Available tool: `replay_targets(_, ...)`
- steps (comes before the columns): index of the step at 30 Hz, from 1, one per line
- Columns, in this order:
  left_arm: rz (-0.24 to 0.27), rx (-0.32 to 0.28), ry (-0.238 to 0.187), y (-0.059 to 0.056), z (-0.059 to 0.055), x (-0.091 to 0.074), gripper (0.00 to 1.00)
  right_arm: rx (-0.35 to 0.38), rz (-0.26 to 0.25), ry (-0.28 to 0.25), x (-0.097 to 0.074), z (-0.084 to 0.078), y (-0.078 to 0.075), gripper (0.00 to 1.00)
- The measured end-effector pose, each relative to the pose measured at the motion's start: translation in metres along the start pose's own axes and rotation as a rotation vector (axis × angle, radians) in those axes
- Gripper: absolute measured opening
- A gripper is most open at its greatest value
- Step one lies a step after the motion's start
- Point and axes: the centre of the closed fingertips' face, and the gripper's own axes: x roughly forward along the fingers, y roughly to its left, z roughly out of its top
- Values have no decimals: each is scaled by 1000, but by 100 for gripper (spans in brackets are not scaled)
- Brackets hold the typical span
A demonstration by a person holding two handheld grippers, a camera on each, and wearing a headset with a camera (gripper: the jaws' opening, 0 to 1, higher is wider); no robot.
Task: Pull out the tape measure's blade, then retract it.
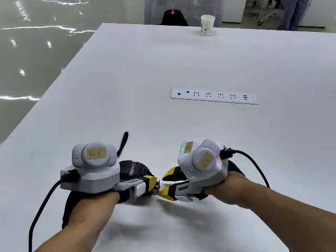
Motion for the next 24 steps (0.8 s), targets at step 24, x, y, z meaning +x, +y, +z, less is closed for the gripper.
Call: replay_targets(24,-71,128,-29,-4,-3,-24,71,129,-143,-38,-54,-23,3,33)
